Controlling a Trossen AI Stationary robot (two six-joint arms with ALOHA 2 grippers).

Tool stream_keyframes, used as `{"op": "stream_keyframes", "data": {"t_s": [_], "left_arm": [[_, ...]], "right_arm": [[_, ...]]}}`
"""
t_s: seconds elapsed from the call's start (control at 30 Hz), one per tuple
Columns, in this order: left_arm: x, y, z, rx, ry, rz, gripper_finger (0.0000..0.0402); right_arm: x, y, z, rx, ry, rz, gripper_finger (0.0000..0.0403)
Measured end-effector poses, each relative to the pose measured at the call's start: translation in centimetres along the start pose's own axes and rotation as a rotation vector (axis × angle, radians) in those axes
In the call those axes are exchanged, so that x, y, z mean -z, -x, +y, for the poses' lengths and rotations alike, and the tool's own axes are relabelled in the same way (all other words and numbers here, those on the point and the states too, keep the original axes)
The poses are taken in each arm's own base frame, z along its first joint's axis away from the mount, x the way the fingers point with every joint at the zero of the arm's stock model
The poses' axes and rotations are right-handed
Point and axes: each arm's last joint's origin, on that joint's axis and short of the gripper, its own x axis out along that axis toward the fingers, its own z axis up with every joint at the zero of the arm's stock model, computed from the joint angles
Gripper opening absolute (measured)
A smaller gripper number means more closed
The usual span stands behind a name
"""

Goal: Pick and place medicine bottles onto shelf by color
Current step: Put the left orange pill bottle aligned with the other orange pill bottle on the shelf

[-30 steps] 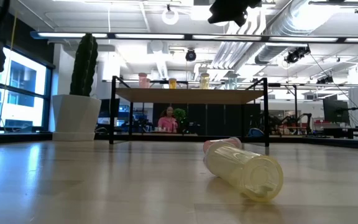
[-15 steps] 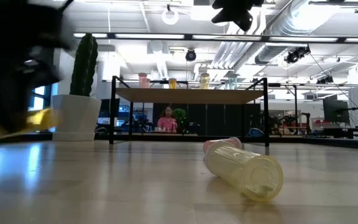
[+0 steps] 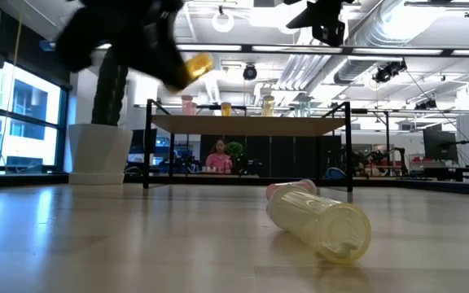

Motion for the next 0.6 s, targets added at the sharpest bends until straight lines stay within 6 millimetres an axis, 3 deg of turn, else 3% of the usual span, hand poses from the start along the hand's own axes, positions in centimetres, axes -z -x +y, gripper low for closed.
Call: {"op": "stream_keyframes", "data": {"t_s": [0.3, 0.6], "left_arm": [[-2.7, 0.1, 2.2, -0.276, -0.352, -0.098, 0.0090], [-4.7, 0.9, 3.3, -0.427, -0.622, -0.171, 0.0090]], "right_arm": [[0.1, 0.0, 0.1, -0.032, -0.160, 0.021, 0.0151], [0.0, 0.0, 0.3, -0.083, -0.184, 0.043, 0.0151]]}}
